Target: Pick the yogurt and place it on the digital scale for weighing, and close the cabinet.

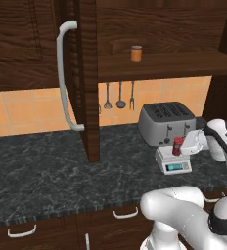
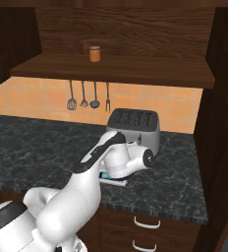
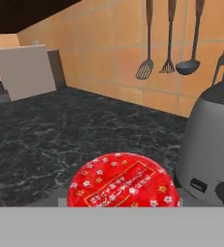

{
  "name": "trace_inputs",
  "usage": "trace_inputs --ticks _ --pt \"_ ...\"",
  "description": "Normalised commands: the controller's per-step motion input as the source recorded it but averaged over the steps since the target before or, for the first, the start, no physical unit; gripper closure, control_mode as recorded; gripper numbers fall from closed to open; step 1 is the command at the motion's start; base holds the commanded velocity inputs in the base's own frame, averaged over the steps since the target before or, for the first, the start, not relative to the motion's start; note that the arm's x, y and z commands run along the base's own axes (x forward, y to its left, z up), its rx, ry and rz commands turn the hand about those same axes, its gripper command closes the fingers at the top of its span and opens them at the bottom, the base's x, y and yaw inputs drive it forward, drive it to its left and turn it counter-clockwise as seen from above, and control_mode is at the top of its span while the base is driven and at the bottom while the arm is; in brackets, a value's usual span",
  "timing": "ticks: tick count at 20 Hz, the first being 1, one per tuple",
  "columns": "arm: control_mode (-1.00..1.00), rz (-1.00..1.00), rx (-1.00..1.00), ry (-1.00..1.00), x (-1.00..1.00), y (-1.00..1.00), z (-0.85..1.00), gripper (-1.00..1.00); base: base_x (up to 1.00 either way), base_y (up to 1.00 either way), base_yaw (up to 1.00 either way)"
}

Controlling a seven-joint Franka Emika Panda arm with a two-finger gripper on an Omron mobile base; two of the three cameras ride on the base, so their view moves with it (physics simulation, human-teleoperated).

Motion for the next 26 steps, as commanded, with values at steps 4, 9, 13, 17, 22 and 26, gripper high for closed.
trace_inputs --ticks 4,9,13,17,22,26 --pt "-1.00 0.00 0.00 0.00 0.32 -0.25 -0.05 1.00 0.00 0.00 0.00" --pt "-1.00 0.00 0.00 0.00 0.41 -0.16 -0.15 1.00 0.00 0.00 0.00" --pt "-1.00 0.00 0.00 0.00 0.19 -0.01 -0.36 1.00 0.00 0.00 0.00" --pt "-1.00 0.00 0.00 0.00 0.18 -0.01 -0.43 1.00 0.00 0.00 0.00" --pt "-1.00 0.00 0.00 0.00 0.21 0.00 -0.32 1.00 0.00 0.00 0.00" --pt "-1.00 0.00 0.00 0.00 -0.13 0.06 -0.21 -1.00 0.00 0.00 0.00"
